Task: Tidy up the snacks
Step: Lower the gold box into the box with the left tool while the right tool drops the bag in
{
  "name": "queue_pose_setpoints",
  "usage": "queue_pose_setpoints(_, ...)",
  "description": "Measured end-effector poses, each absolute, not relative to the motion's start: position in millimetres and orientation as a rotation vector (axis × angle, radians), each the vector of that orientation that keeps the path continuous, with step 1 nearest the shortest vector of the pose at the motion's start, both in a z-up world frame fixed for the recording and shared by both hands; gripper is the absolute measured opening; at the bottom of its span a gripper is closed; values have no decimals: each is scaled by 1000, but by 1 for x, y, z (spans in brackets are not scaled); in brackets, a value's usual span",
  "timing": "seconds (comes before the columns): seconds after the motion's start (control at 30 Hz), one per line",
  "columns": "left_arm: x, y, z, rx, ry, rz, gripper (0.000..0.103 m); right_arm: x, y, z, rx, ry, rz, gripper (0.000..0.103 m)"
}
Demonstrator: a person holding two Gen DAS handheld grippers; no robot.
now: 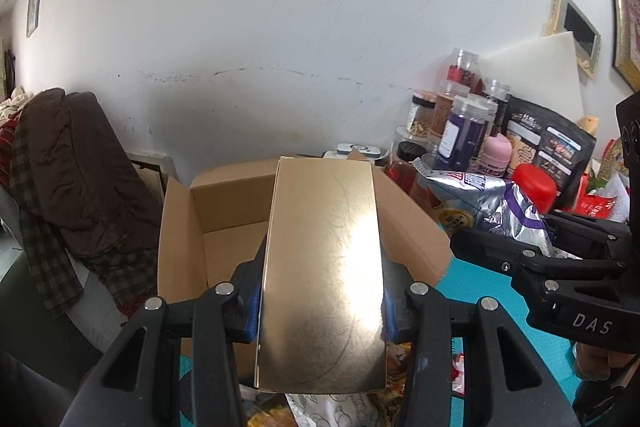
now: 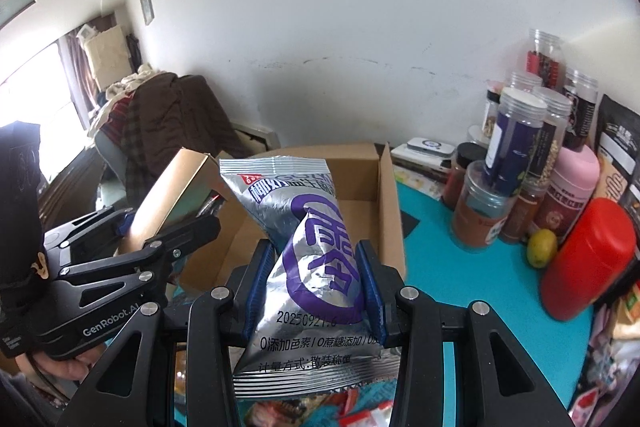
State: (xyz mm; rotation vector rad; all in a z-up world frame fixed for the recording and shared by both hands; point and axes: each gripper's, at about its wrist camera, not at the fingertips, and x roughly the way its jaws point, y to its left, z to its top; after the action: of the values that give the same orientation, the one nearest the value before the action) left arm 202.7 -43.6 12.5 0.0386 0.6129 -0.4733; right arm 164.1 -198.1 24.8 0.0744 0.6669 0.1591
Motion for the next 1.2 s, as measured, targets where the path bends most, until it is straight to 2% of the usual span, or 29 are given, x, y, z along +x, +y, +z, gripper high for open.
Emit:
queue_pose_setpoints(0.5, 256, -46, -31, 38, 750, -413, 44, 235, -190, -20, 60, 767, 159, 42)
queue_pose_setpoints(1.1, 282, -51, -62, 85, 864, -296, 44, 260, -188, -52, -28, 852, 100, 45)
queue_pose_setpoints(1.17, 283, -51, -63, 100, 872, -274, 45, 260, -190, -52, -21, 866, 98, 57)
queue_pose_setpoints(1.2, 284, -50, -63, 105, 871, -267, 46, 260, -191, -52, -19, 871, 96, 59)
